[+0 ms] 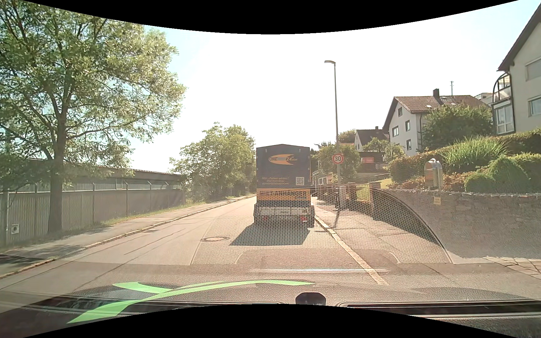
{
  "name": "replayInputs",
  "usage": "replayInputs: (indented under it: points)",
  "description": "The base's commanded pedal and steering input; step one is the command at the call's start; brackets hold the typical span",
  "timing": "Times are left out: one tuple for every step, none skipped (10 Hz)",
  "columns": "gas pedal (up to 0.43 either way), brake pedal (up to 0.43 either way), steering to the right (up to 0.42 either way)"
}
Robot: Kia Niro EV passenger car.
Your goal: Follow the waypoints while adhering to traffic rules and regulations
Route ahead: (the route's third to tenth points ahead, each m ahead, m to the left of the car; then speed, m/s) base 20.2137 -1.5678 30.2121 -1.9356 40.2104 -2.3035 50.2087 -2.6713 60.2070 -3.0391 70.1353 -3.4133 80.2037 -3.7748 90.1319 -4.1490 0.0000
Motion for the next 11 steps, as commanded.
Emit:
replayInputs:
  points:
    - [0.0,0.561,-0.024]
    - [0.0,0.561,-0.045]
    - [0.0,0.561,-0.035]
    - [0.0,0.561,-0.014]
    - [0.0,0.561,0.006]
    - [0.0,0.561,0.006]
    - [0.0,0.561,0.003]
    - [0.0,0.561,0.004]
    - [0.0,0.561,0.004]
    - [0.0,0.561,0.005]
    - [0.0,0.567,0.005]
